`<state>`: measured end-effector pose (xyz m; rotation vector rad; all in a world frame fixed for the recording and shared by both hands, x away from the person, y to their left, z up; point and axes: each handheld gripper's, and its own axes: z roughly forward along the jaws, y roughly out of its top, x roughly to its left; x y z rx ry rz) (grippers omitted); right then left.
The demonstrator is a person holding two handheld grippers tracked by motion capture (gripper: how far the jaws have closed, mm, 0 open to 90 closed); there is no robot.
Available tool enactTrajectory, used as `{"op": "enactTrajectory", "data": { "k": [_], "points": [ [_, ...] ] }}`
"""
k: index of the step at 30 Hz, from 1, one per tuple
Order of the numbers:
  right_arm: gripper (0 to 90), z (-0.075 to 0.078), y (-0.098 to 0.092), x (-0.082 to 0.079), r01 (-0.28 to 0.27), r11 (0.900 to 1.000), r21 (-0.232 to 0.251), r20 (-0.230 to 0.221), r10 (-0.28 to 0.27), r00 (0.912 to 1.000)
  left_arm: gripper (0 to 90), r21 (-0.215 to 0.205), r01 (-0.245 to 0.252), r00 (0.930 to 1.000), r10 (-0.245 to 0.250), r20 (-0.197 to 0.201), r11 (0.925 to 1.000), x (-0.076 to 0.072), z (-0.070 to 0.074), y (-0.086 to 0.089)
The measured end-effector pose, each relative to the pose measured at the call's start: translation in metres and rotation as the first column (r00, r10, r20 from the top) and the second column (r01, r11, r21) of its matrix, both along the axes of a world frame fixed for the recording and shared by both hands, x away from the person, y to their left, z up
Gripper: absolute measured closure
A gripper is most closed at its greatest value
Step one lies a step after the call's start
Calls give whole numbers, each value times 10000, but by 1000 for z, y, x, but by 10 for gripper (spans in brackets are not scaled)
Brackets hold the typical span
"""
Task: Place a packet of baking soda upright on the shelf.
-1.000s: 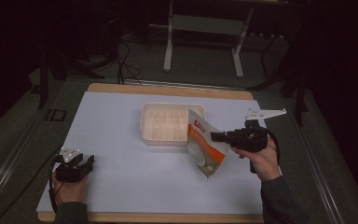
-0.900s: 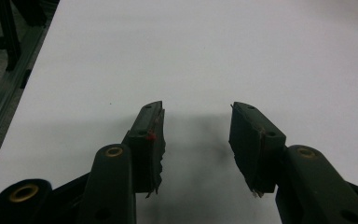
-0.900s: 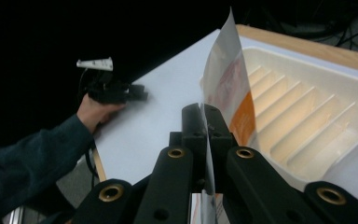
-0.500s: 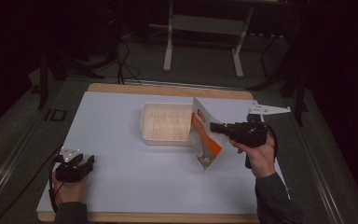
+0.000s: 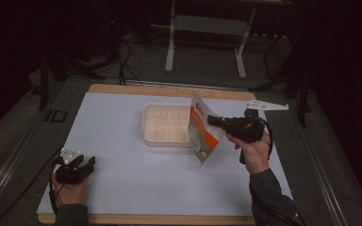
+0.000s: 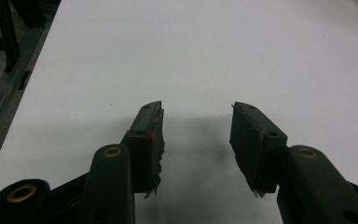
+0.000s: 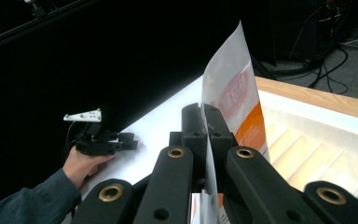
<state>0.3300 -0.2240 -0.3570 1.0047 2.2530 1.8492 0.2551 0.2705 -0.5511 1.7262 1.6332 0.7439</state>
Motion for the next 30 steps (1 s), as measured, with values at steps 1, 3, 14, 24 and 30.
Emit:
{"op": "enactTrajectory", "data": {
  "k": [1,3,14,24,30],
  "points": [
    [900,0,1,1,-4,10000,29,1,4,10000,541,0,-5,10000,5,0,10000,0,0,0],
    [900,0,4,2,60,10000,34,81,-60,9999,541,-5,-4,10000,4,2,10000,0,0,0],
    [900,5,18,11,239,9994,255,220,-245,9995,540,-10,18,10000,-18,51,10000,0,0,0],
    [900,5,33,19,414,9988,246,338,-422,9985,540,-18,38,10000,-38,49,10000,0,0,0],
    [900,4,39,24,591,9977,345,343,-603,9976,540,-25,34,10000,-34,64,10000,0,0,0]
  ]
}}
